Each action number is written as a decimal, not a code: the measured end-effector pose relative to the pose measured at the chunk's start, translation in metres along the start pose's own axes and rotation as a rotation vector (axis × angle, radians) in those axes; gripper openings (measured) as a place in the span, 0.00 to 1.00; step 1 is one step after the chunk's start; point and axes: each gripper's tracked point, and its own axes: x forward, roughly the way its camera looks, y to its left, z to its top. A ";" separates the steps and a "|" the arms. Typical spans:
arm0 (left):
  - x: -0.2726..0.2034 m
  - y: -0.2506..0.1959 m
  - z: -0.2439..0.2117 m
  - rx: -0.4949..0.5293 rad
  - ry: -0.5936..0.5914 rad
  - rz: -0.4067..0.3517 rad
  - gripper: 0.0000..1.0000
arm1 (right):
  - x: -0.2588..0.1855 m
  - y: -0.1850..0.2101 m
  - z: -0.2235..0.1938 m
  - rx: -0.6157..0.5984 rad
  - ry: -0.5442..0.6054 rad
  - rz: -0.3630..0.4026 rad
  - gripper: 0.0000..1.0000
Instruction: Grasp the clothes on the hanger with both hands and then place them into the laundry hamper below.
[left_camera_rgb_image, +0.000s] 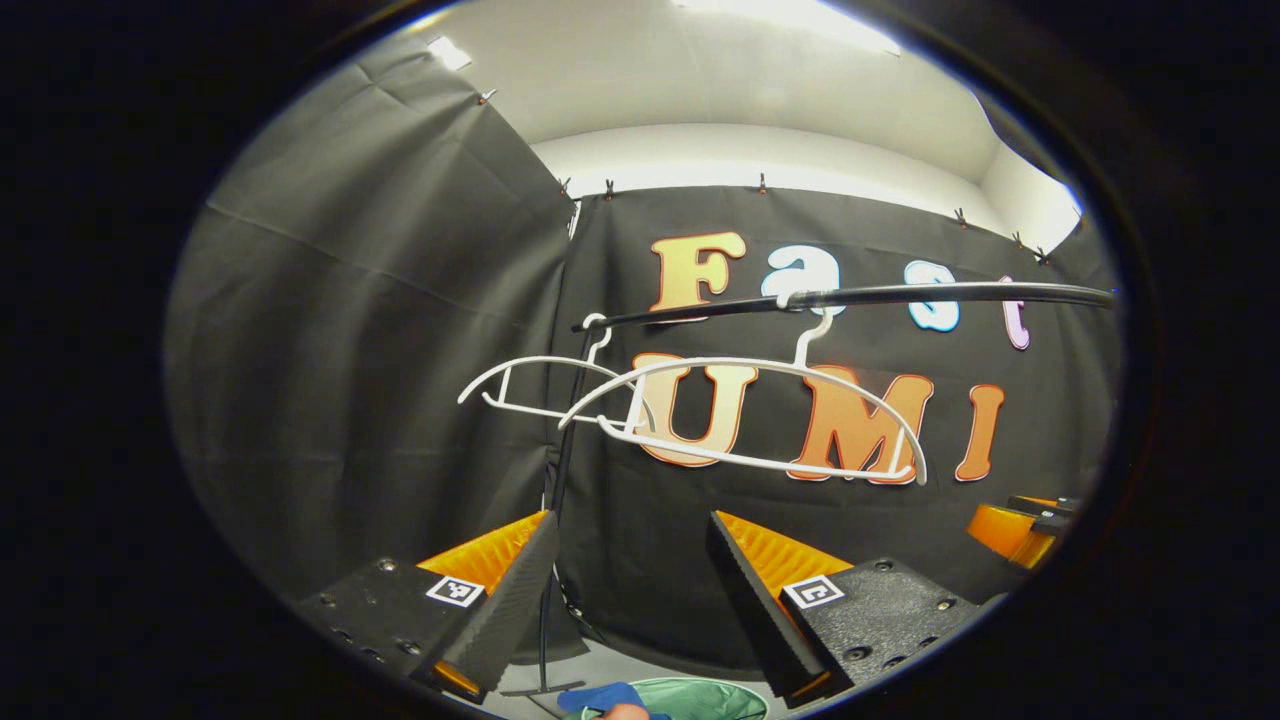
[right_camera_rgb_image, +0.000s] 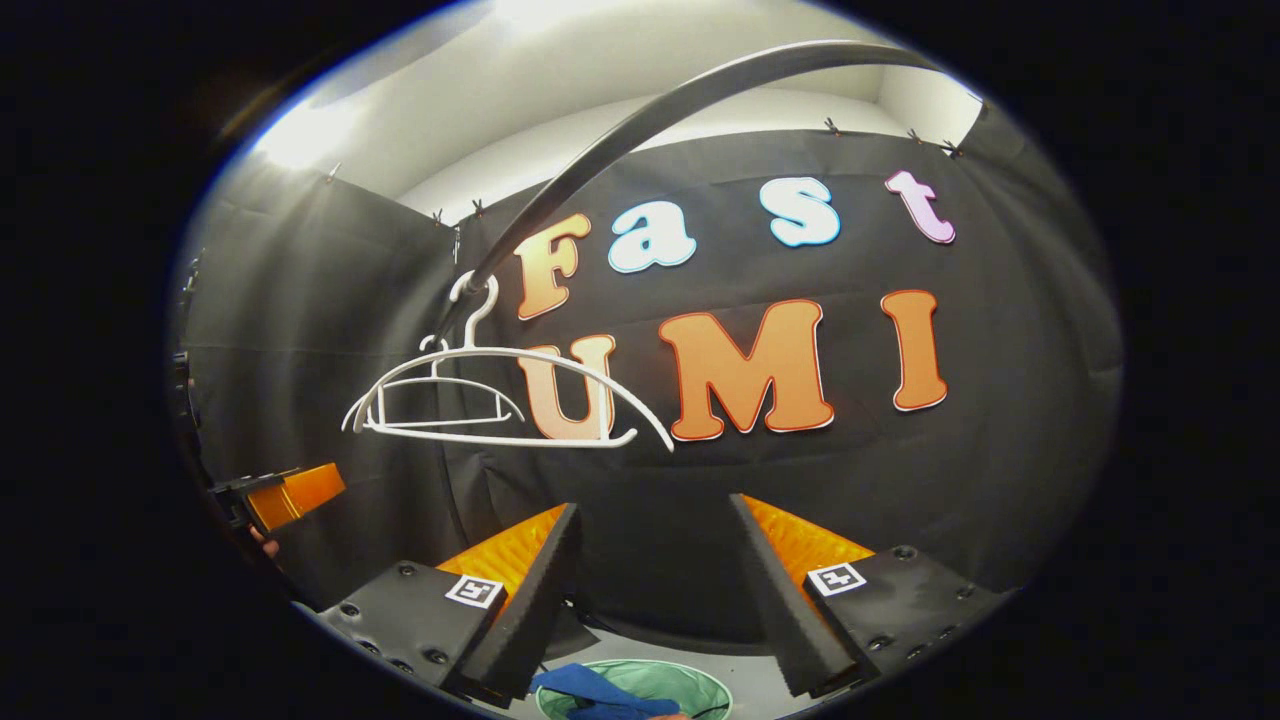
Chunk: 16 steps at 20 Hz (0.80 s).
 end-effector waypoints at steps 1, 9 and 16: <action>-0.001 0.000 0.002 0.001 -0.006 0.001 0.94 | 0.000 0.000 0.001 -0.001 -0.001 -0.001 0.95; -0.001 0.003 -0.001 0.003 -0.005 0.010 0.89 | 0.001 -0.005 -0.002 0.011 -0.008 0.000 0.95; 0.004 0.001 -0.004 0.009 -0.002 0.010 0.94 | 0.004 -0.013 -0.002 -0.002 -0.020 -0.019 0.95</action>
